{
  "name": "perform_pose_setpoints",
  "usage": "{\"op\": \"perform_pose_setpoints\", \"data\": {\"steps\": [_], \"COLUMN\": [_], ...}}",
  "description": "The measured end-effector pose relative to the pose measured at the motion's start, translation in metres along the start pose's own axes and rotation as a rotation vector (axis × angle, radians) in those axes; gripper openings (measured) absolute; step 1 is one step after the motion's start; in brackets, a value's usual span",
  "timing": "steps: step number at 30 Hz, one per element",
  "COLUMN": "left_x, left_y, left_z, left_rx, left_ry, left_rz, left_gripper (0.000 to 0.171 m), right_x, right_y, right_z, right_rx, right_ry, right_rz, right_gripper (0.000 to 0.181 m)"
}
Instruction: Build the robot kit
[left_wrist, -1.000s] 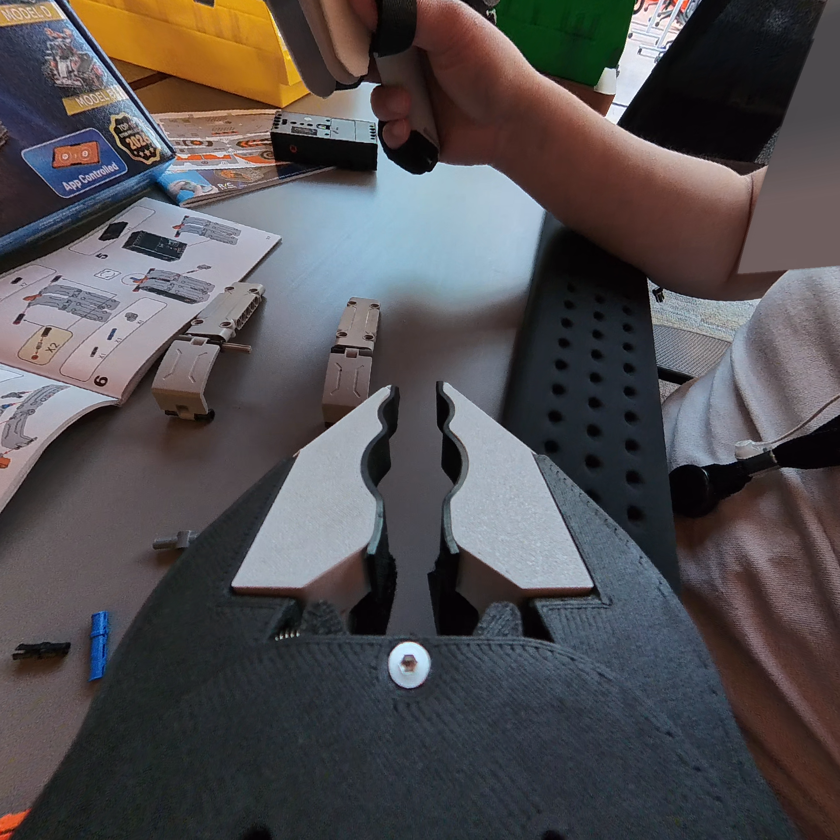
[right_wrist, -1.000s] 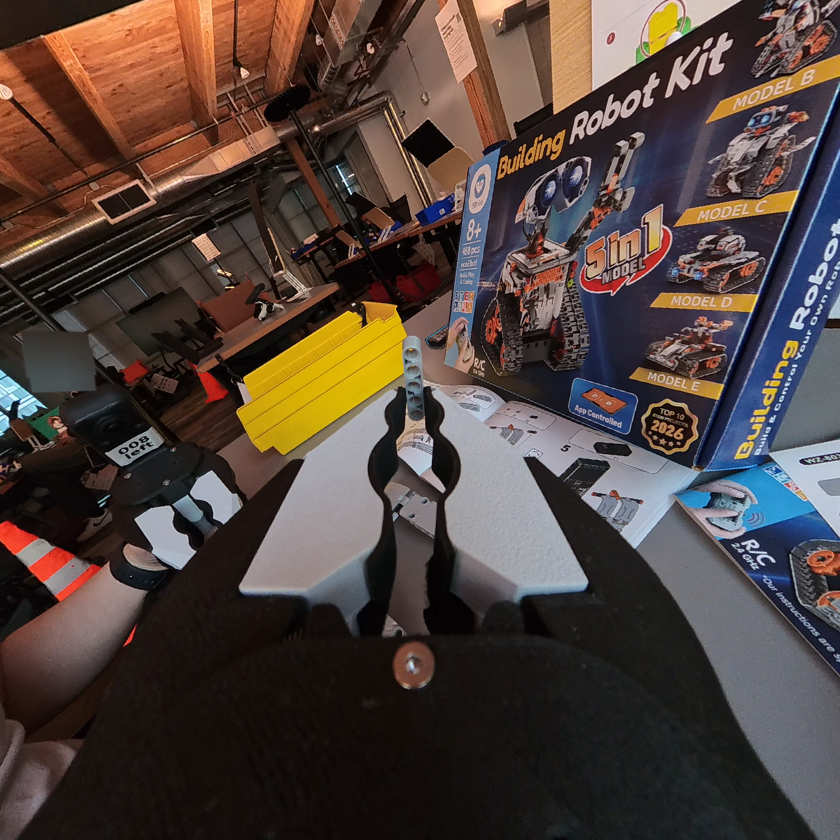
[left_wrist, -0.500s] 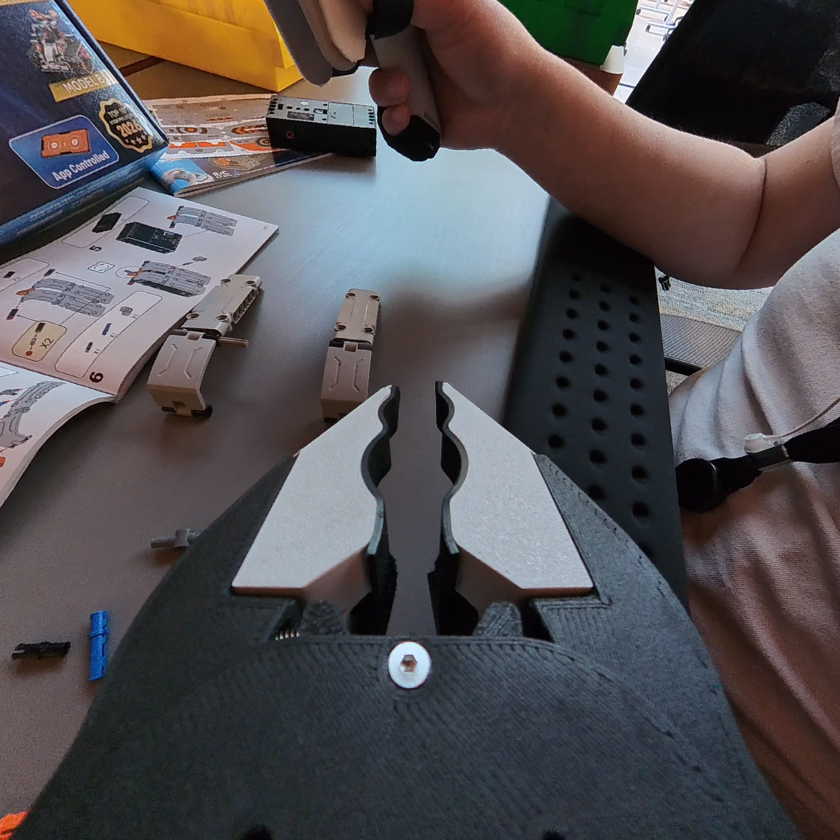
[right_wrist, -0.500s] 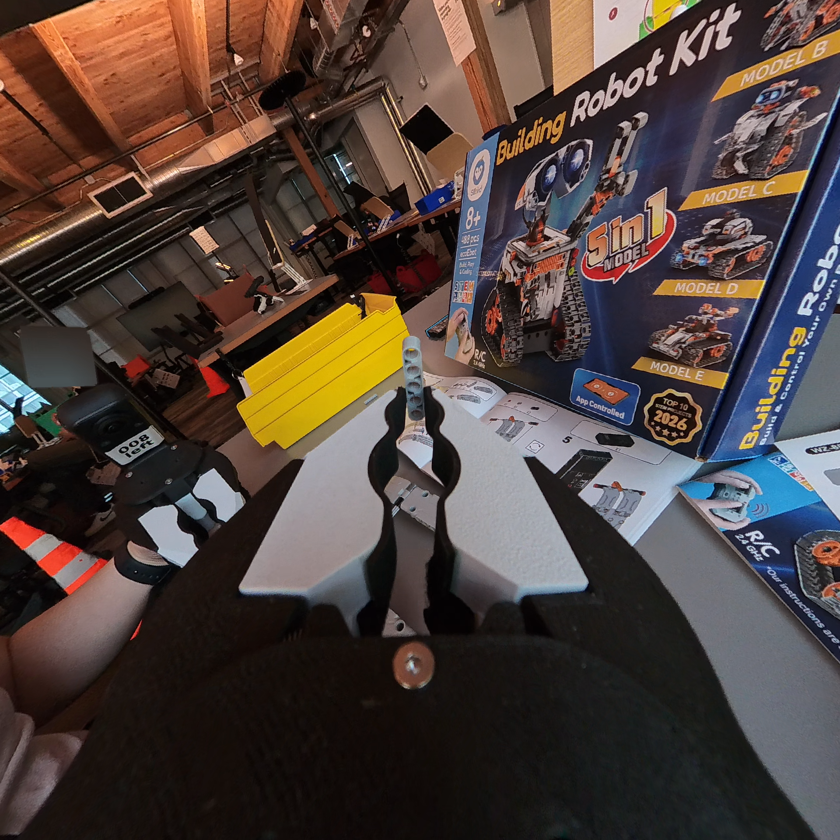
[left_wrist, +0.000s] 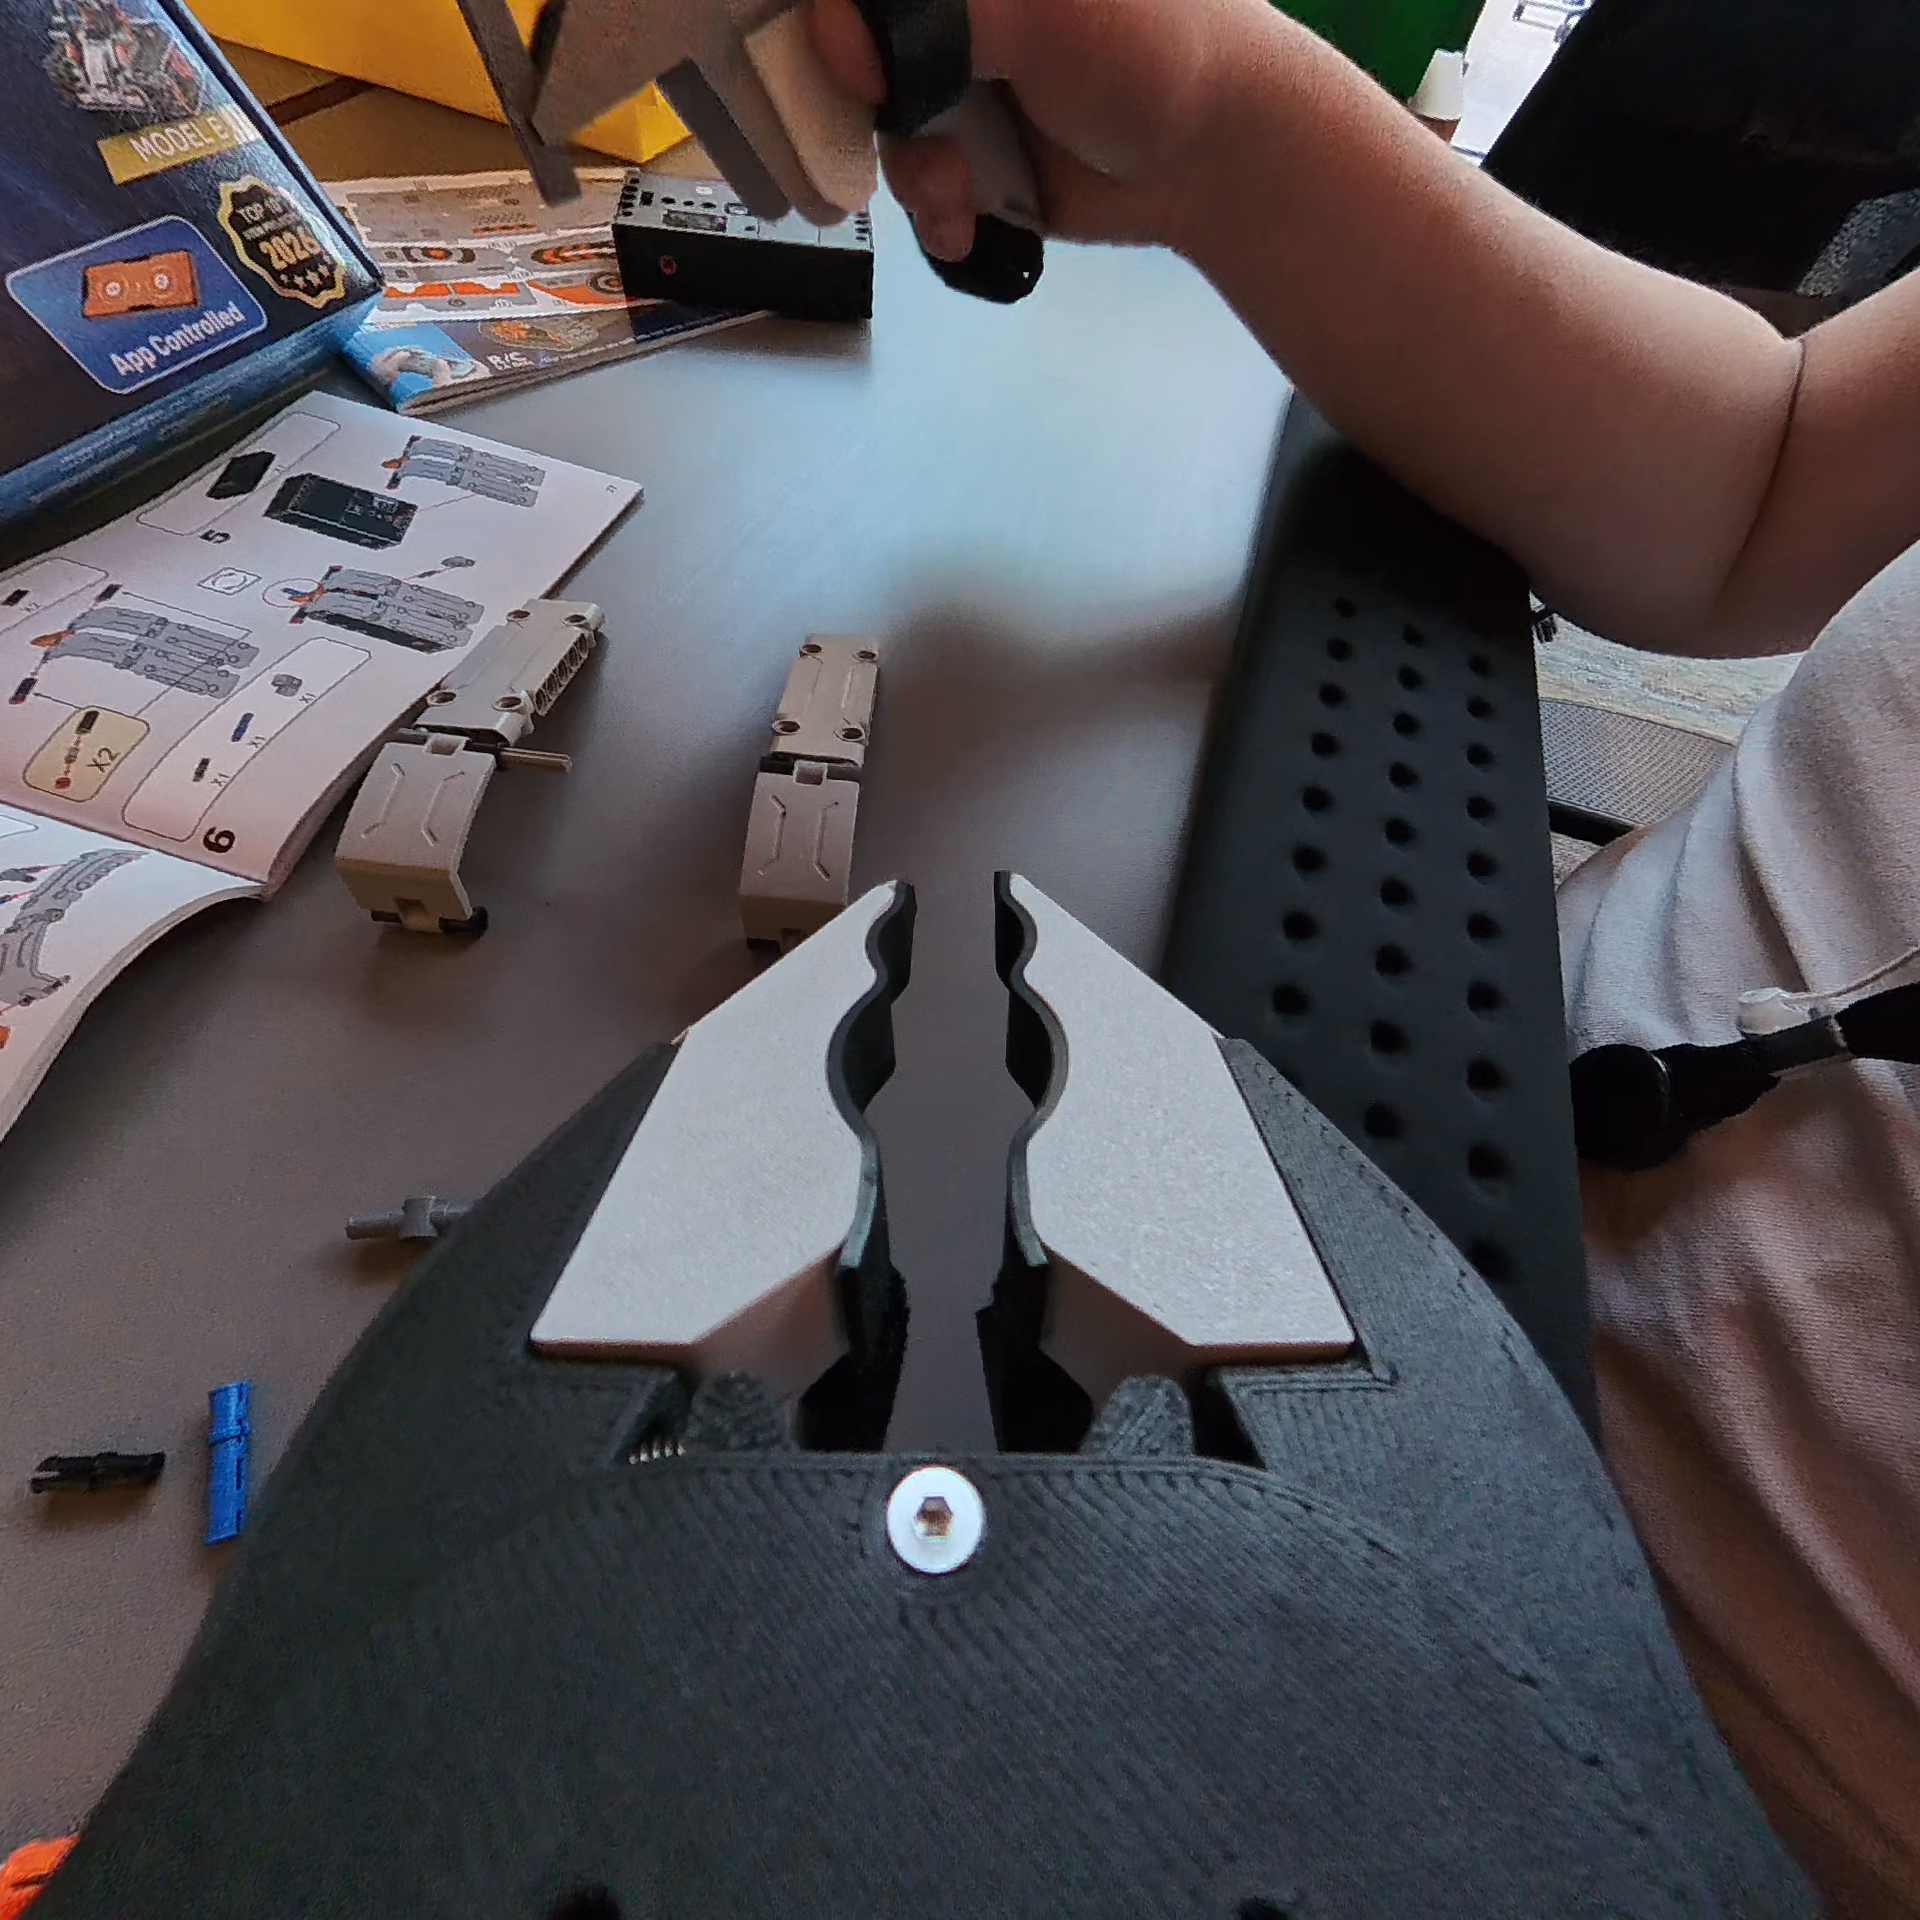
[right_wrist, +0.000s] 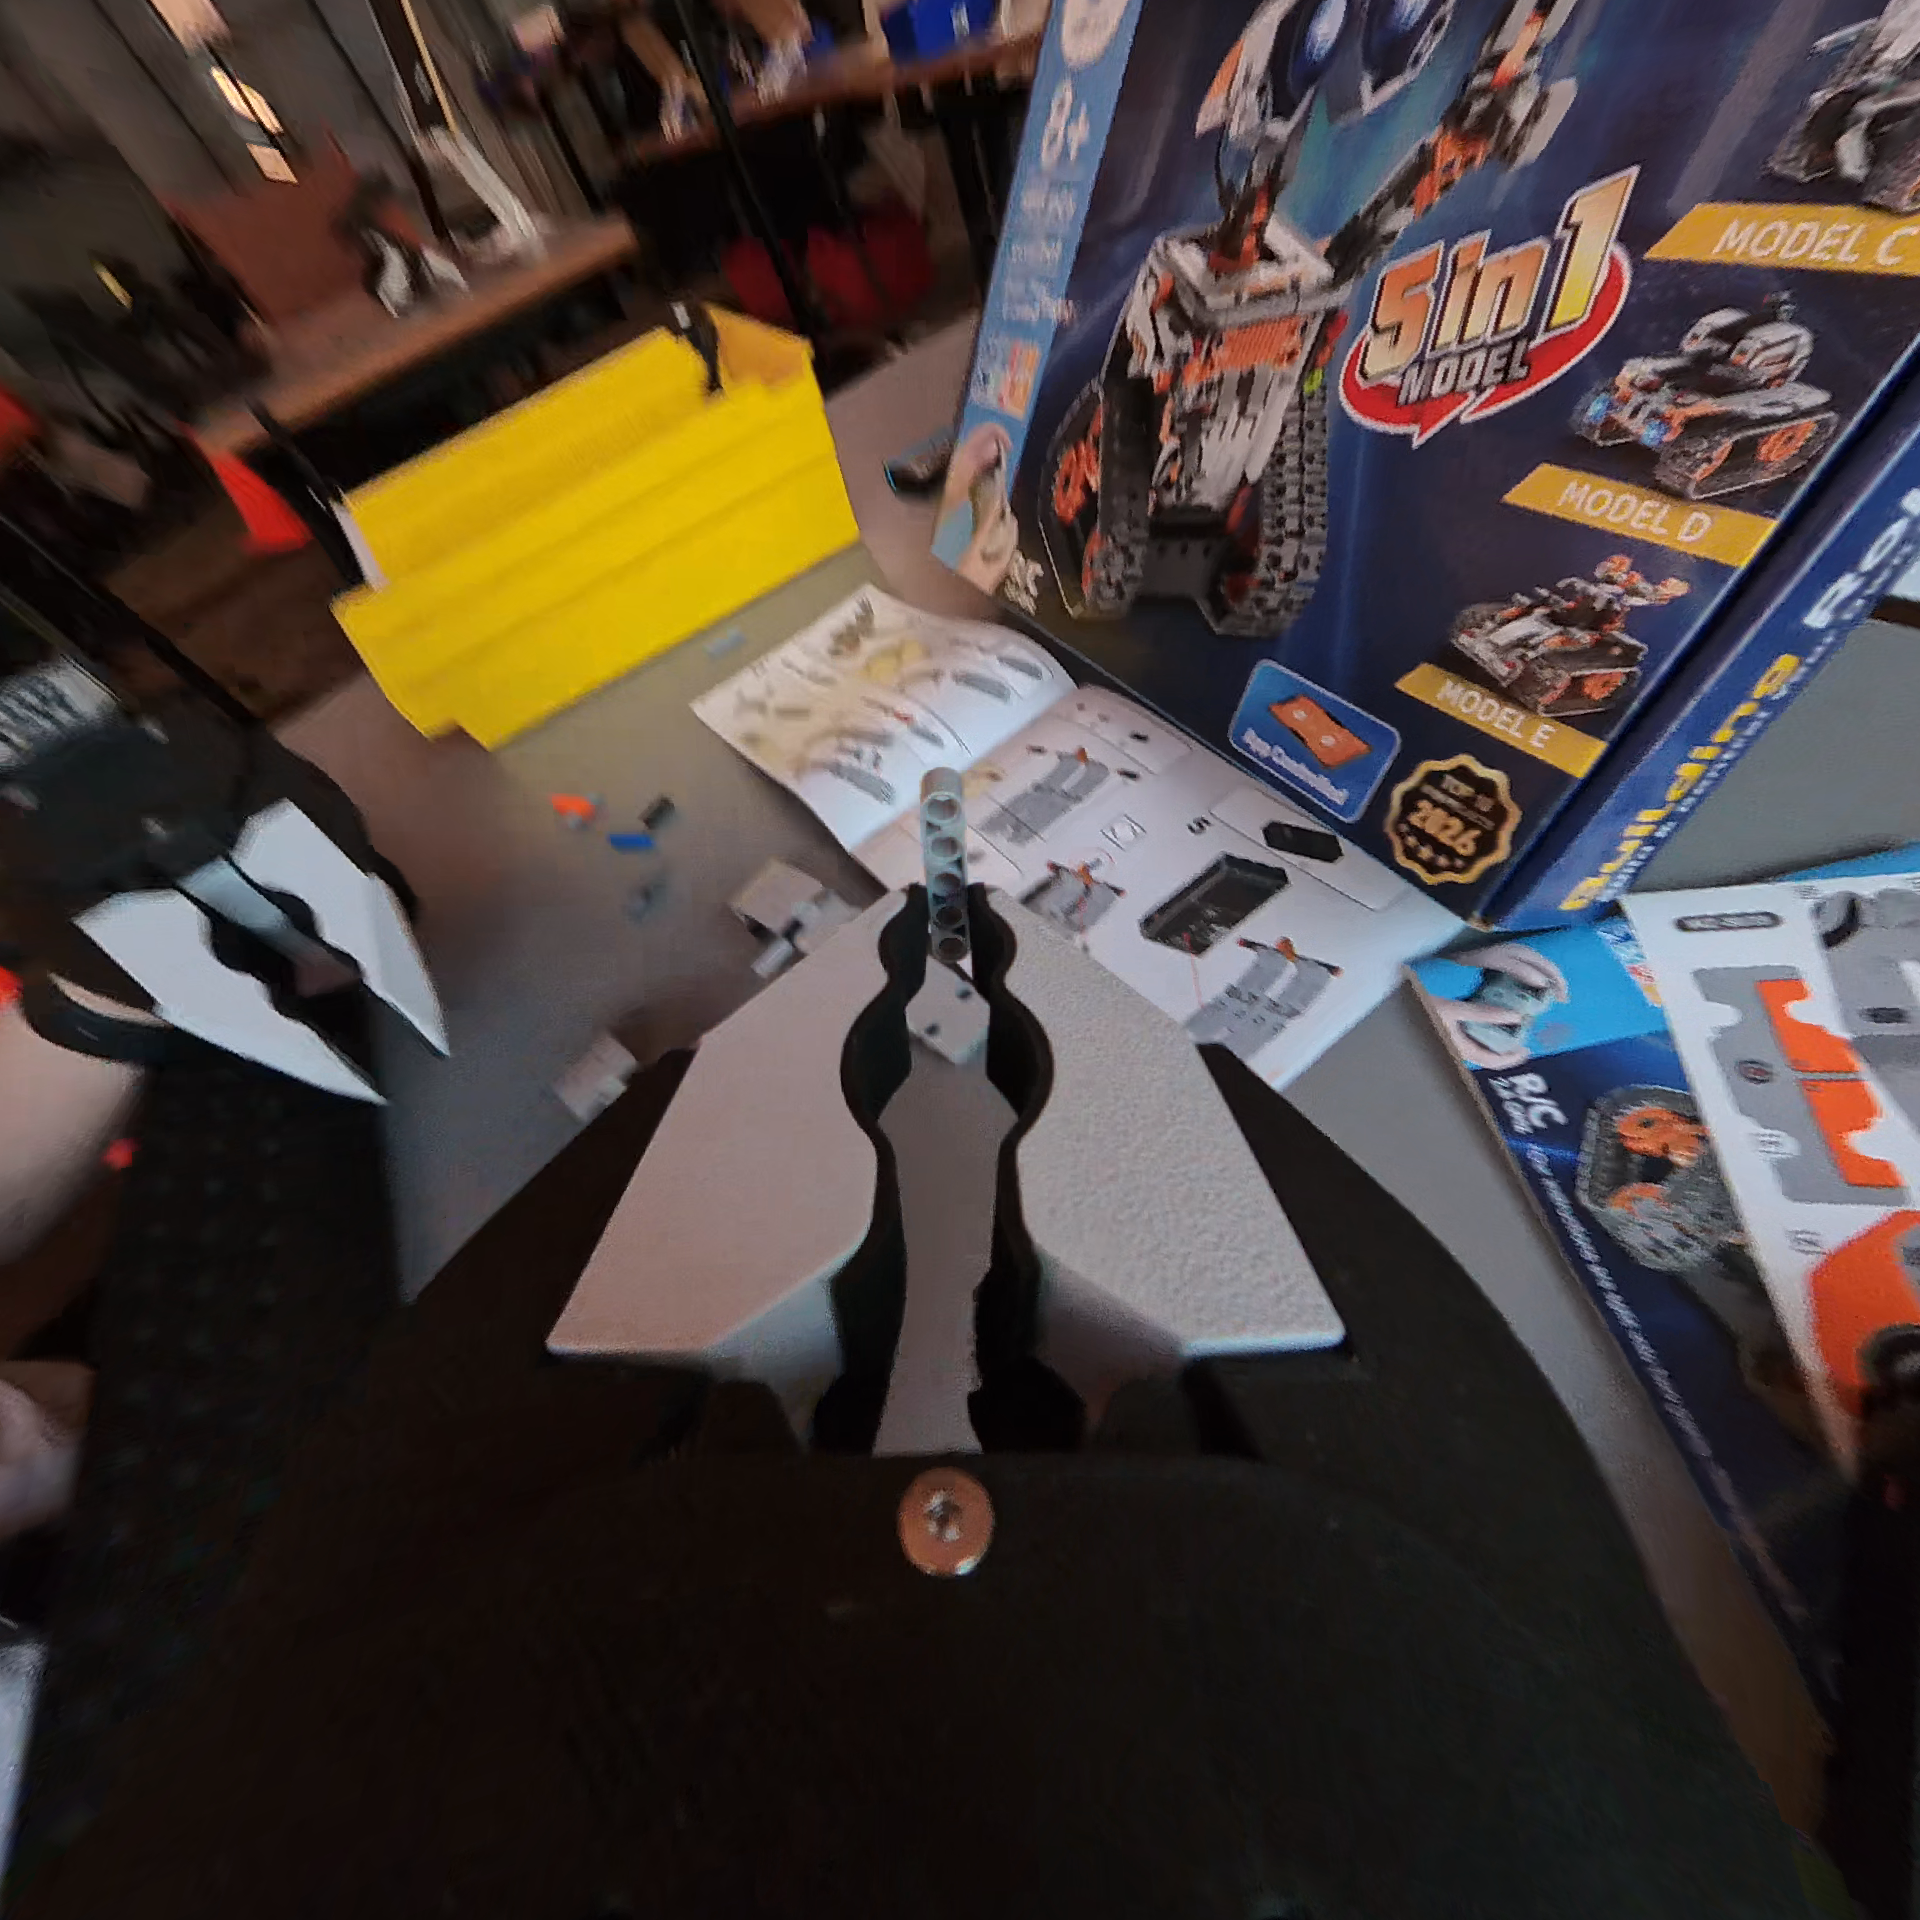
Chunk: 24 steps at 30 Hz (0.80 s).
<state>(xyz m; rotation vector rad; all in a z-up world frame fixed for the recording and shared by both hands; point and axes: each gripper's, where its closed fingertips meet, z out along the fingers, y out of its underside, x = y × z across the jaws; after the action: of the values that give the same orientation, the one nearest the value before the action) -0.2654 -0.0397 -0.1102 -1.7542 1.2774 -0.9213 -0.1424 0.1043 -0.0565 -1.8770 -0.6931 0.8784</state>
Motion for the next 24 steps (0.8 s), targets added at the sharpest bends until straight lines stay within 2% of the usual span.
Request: {"op": "perform_pose_setpoints", "data": {"steps": [3,8,12,14,17,24], "left_x": [-0.005,-0.016,-0.021,-0.024,-0.038,-0.051], "left_y": [0.001,-0.003,-0.012,-0.018,-0.027,-0.033], "left_z": [0.0,-0.005,-0.013,-0.019,-0.033,-0.051], "left_rx": [-0.004,0.029,0.093,0.138,0.219,0.334], "left_ry": [-0.028,-0.078,-0.091,-0.108,-0.161,-0.129], "left_rz": [-0.008,-0.043,-0.067,-0.079,-0.121,-0.268], "left_gripper": [0.013,0.019,0.018,0.018,0.019,0.015], "right_x": [-0.009,-0.091,-0.147,-0.167,-0.185,-0.175], "right_y": [0.016,0.036,0.063,0.071,0.087,0.125], "right_z": [0.006,0.032,0.043,0.042,0.04,0.044], "right_rx": [-0.12,-0.165,-0.189,-0.197,-0.282,-0.518], "right_ry": [0.008,-0.23,-0.321,-0.371,-0.464,-0.439], "right_rz": [-0.196,-0.555,-0.905,-0.94,-0.869,-0.871], "right_gripper": [0.006,0.006,0.007,0.007,0.007,0.007]}}
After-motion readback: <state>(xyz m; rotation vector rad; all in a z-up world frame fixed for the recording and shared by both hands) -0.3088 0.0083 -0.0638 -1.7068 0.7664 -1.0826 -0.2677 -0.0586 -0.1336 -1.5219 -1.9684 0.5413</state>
